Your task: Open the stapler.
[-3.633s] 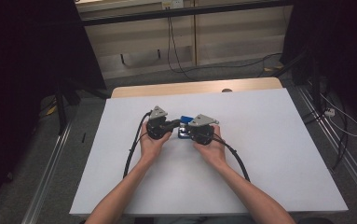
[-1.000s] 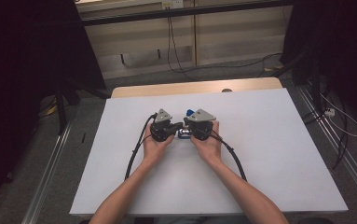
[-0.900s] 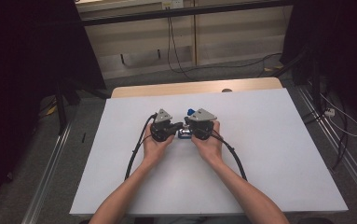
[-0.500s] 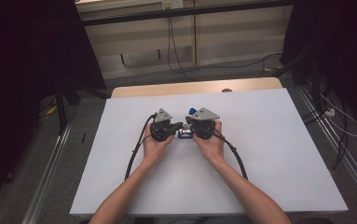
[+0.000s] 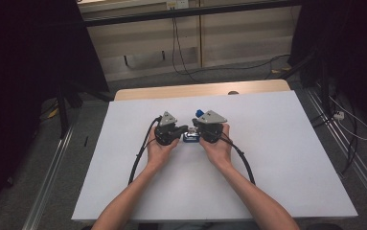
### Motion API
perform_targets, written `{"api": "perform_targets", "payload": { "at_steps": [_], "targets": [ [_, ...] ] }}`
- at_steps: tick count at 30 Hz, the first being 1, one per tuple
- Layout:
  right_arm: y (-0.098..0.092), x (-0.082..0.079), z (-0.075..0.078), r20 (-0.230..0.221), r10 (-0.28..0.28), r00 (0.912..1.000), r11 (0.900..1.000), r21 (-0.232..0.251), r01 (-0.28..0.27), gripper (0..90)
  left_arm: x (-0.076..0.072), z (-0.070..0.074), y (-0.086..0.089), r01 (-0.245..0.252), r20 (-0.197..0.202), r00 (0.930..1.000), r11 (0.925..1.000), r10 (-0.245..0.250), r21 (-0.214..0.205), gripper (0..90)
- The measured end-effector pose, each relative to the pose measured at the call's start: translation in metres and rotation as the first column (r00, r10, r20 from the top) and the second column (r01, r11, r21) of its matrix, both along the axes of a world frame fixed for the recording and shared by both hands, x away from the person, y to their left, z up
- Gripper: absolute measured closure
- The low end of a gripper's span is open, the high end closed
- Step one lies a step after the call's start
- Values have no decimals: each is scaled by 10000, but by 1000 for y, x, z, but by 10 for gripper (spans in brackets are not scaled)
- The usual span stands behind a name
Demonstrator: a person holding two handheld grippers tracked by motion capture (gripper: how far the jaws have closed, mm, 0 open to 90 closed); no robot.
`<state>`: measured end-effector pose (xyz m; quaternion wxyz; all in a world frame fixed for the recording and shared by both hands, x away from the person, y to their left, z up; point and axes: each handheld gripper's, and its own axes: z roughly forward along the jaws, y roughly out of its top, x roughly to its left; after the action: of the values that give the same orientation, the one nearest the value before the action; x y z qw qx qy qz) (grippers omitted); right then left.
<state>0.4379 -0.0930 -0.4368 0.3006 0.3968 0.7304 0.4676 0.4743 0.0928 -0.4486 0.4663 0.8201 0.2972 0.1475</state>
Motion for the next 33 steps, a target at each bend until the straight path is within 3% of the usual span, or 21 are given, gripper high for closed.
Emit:
{"api": "perform_targets", "payload": {
  "at_steps": [10, 33],
  "targets": [
    [-13, -1, 6, 86, -207, 9997, 9997, 92, 207, 900, 0, 0, 1, 32, 63, 10000, 10000, -31, -39, 900],
    [-19, -4, 8, 175, -189, 9997, 9998, 107, 188, 900, -1, 0, 0, 40, 35, 10000, 10000, -40, 17, 900]
  ]
}}
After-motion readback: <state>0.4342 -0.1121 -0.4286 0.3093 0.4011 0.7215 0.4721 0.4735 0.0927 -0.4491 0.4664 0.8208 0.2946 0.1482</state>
